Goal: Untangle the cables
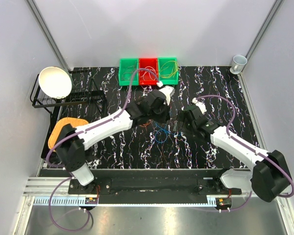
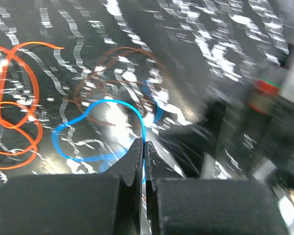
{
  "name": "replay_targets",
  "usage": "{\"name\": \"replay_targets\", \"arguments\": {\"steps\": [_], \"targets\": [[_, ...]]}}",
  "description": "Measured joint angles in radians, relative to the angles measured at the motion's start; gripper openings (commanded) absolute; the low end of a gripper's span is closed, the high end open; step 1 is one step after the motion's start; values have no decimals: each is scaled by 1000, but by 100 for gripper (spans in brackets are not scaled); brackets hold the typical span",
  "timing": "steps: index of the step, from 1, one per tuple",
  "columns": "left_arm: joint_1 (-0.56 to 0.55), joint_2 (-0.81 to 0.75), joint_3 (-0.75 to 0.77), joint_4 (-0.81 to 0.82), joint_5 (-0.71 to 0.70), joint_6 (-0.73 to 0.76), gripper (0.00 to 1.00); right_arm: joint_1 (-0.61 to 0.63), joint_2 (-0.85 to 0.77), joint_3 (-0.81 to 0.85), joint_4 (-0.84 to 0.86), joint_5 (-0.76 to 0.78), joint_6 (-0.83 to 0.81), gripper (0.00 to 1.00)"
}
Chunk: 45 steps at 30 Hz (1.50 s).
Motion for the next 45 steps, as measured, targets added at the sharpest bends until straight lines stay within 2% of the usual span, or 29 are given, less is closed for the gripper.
{"name": "replay_targets", "arguments": {"steps": [3, 10, 15, 21, 27, 32, 38, 45], "targets": [[26, -64, -31, 22, 138, 7, 0, 0, -27, 0, -1, 0, 0, 96], [196, -250, -281, 296, 505, -53, 0, -1, -198, -6, 2, 3, -8, 98], [201, -314, -305, 464, 665, -84, 1, -1, -389, -62, 34, -3, -25, 98], [196, -383, -304, 740, 849, -144, 2, -2, -513, -110, 130, -125, -73, 98], [196, -409, -309, 900, 972, -180, 3, -2, -622, -145, 207, -246, -117, 98], [196, -411, -334, 927, 1035, -187, 3, -2, -700, -147, 272, -339, -174, 96], [196, -411, -343, 961, 1096, -214, 3, -3, -710, -146, 312, -472, -235, 94], [196, -383, -367, 1165, 1153, -354, 3, -3, -697, -95, 320, -559, -285, 89]]}}
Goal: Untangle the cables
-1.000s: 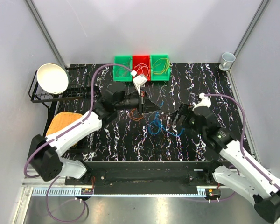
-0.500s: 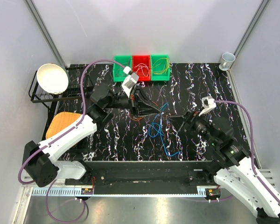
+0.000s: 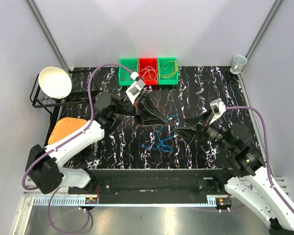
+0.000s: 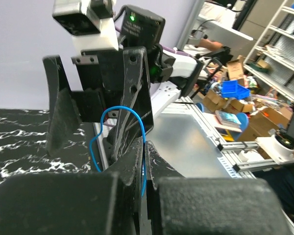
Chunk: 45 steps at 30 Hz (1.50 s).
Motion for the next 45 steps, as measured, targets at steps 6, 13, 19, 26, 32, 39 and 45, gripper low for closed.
{"name": "replay_targets", "arguments": {"steps": [6, 13, 19, 26, 32, 39, 45], "targets": [[0, 60, -4, 191, 23, -147, 3, 0, 80, 60, 69, -73, -4, 65], [8, 89, -4, 284, 32, -223, 4, 0, 109, 62, 86, -127, -8, 17], [40, 91, -10, 254, 30, -203, 39, 0, 97, 62, 88, -130, -4, 0], [53, 74, 79, -396, -208, 118, 93, 0, 108, 82, 68, -71, -3, 0], [48, 17, 235, -1005, -722, 314, 99, 0, 185, 151, 8, 118, 4, 0], [50, -208, 149, -1374, -1105, 338, 99, 0, 368, 262, -41, 293, 16, 0], [50, -428, -68, -1516, -1287, 349, 99, -1, 567, 417, -48, 393, -16, 0]]}}
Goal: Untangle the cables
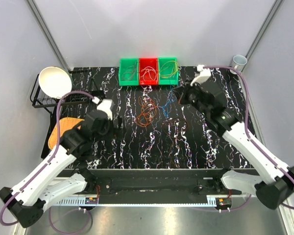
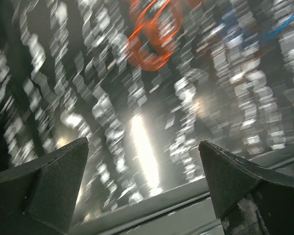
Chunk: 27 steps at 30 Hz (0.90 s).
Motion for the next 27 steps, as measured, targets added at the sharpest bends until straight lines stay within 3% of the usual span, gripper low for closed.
{"name": "replay_targets", "arguments": {"steps": [3, 11, 19, 27], "targets": [[-16, -39, -76, -69, -48, -2, 99, 0, 88, 81, -1, 44, -38, 0], [-43, -34, -83, -85, -146, -1, 98, -72, 314, 317, -2, 58, -112, 0], [-19, 32, -83, -86, -158, 9, 98, -236, 524, 566, -11, 10, -127, 0], [-2, 31, -83, -86, -158, 10, 98, -286, 683, 755, -23, -19, -138, 0]]}}
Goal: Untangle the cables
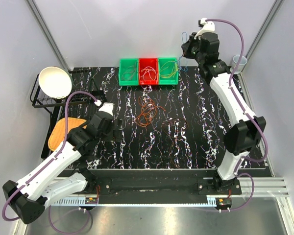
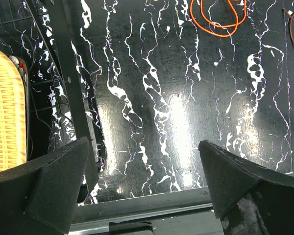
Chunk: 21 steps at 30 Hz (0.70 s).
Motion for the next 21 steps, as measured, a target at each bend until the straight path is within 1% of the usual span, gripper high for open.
{"name": "replay_targets", "arguments": {"steps": [9, 14, 17, 21], "targets": [[5, 0, 0, 0, 0, 1, 98, -40, 217, 231, -6, -58, 2, 0], [6, -3, 0, 0, 0, 2, 98, -50, 368, 406, -33, -100, 13, 0], [6, -4, 0, 0, 0, 2, 98, -50, 465, 524, -52, -103, 20, 0], [6, -4, 0, 0, 0, 2, 98, -54, 573, 636, -55, -103, 27, 0]]}}
